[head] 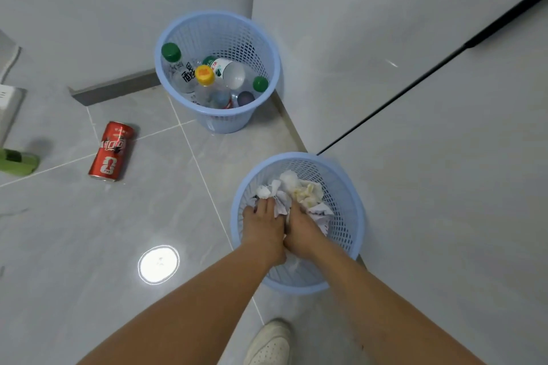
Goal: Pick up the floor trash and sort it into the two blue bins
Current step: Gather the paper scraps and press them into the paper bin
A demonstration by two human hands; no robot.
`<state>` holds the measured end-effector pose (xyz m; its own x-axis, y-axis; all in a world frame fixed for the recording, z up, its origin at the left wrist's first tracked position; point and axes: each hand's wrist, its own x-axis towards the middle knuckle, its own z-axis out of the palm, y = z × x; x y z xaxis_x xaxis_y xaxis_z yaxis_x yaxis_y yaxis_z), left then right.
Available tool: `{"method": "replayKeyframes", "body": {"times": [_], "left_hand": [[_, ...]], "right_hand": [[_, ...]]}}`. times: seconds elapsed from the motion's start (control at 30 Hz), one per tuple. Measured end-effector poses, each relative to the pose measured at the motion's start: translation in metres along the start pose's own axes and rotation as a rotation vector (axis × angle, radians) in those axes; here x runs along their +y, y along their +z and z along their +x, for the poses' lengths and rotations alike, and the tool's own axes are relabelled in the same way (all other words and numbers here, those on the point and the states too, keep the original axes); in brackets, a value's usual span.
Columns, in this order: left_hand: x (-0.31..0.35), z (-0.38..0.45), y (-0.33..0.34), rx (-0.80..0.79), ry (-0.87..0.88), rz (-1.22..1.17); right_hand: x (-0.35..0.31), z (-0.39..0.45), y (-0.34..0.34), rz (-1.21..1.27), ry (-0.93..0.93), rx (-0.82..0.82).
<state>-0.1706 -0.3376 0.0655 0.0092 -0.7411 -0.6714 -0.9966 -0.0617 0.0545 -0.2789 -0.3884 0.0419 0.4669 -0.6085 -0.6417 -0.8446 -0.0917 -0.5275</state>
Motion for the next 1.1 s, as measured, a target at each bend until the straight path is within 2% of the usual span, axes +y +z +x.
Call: {"method": "replayKeyframes", "body": {"times": [0.07,0.17,0.43,0.6,0.67,0.73,0.83,0.97,1.1], "left_hand": [[-0.001,-0.009,-0.009,-0.032,0.010,0.001],[-0.004,-0.035,-0.027,0.017,0.011,-0.014],[-0.020,-0.099,-0.069,0.125,0.043,-0.181],[-0.050,-0.148,-0.082,0.336,0.111,-0.315],[-0.080,-0.174,-0.078,0.433,0.138,-0.357],[-0.122,-0.206,-0.069,0.445,0.113,-0.384],[-0.201,-0.261,-0.048,0.375,-0.054,-0.435],[-0.313,-0.341,-0.016,0.362,-0.259,-0.490],[-0.416,-0.416,0.011,0.347,-0.415,-0.493]], "right_hand": [[-0.012,-0.011,-0.012,0.090,-0.051,0.003],[-0.025,-0.034,-0.027,0.130,0.000,0.074],[-0.059,-0.105,-0.057,-0.282,0.084,0.322],[-0.084,-0.140,-0.053,-0.354,0.053,0.441],[-0.106,-0.150,-0.042,-0.353,0.011,0.421],[-0.142,-0.154,-0.025,-0.415,-0.027,0.381],[-0.211,-0.152,0.011,-0.416,-0.122,0.293],[-0.312,-0.134,0.066,-0.501,-0.221,0.063],[-0.417,-0.117,0.116,-0.502,-0.268,-0.017]]}}
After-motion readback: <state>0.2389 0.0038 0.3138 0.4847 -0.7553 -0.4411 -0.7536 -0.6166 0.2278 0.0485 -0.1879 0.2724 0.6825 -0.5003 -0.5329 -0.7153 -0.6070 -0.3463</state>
